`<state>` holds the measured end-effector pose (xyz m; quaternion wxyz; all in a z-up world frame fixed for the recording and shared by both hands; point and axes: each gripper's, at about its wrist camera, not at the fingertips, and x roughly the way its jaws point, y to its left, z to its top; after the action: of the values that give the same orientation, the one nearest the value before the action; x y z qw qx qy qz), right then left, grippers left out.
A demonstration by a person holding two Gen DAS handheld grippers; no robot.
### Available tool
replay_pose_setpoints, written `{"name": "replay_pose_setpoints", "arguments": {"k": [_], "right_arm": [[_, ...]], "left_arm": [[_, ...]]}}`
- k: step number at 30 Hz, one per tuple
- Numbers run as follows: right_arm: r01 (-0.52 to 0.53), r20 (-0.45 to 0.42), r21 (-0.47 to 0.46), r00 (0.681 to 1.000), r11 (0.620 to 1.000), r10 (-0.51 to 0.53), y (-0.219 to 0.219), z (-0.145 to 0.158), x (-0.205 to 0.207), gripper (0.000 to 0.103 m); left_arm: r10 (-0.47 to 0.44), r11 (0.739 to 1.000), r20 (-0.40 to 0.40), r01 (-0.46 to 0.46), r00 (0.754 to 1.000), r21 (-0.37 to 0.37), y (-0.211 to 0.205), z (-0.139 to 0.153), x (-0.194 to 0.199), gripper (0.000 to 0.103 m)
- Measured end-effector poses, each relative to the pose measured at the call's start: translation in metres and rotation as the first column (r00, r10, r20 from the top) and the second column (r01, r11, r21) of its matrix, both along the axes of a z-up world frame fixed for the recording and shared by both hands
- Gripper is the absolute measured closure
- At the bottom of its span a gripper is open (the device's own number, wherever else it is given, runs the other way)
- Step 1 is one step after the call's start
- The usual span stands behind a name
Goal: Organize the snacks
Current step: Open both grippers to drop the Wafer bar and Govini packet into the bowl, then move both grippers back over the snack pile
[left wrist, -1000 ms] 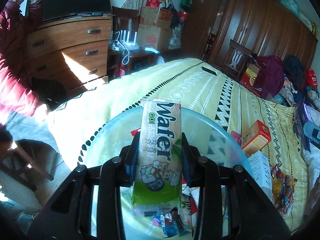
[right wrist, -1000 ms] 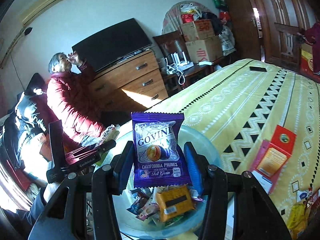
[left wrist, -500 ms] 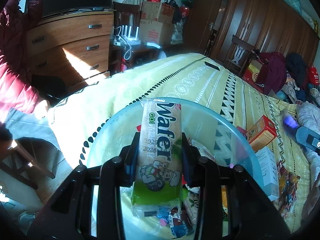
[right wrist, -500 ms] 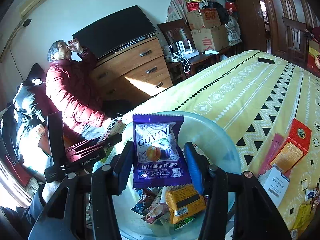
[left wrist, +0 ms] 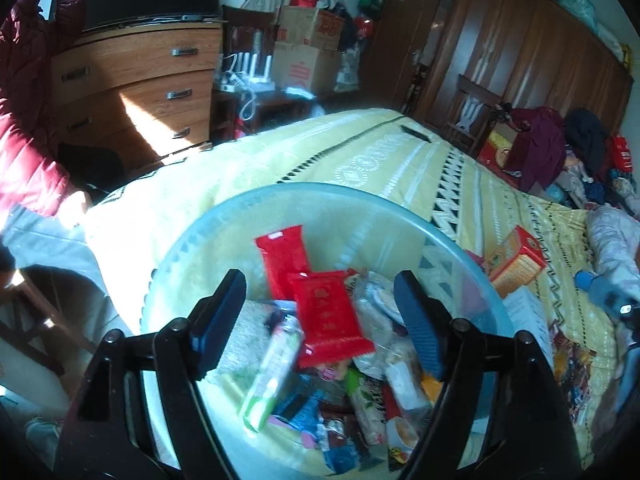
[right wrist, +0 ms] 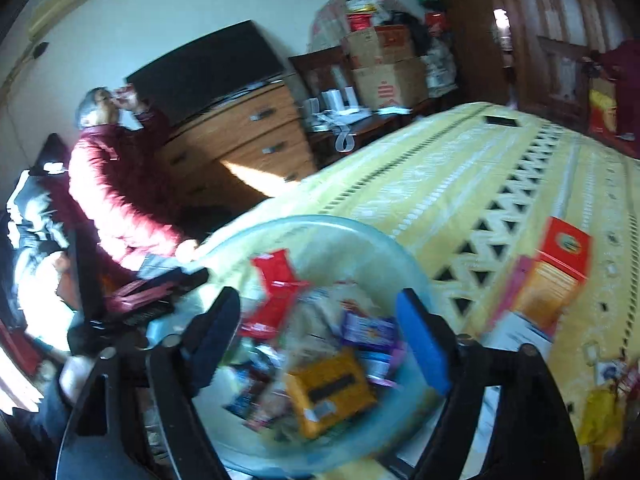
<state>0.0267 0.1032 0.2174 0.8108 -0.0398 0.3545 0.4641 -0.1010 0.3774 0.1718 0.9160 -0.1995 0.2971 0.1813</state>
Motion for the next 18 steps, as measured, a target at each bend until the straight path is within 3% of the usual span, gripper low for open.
{"name": "replay_pose_setpoints", "arguments": {"k": [5,10,15,18], "right_arm": [[0.157,-0.124,-0.026,0.98,0.987,-0.159,-0.085,-0.057,0.006,0.018],[0.288,-0.222,-0.136,0.923,0.948,-0.313,-0.179,-0.129,-0.021,0.018],[0.384,-0.291,-0.213,0.853,0.898,-0.434,-0.257,-0.172,-0.048,0.018],[0.423,-0.321,-0.201,0.824,0.884,-0.467,-0.285,-0.177,-0.059,0.018]], "left_arm": [[-0.173,0.981,0.028,0.17,0.984,0.092,-0.062,0.003,0.0,0.025],[-0.292,0.954,0.049,0.287,0.955,0.086,-0.111,-0.003,0.003,0.025],[-0.43,0.895,0.029,0.422,0.902,0.142,-0.172,-0.003,0.009,0.025],[-0.509,0.853,0.009,0.504,0.86,0.133,-0.209,-0.01,0.006,0.025]]}}
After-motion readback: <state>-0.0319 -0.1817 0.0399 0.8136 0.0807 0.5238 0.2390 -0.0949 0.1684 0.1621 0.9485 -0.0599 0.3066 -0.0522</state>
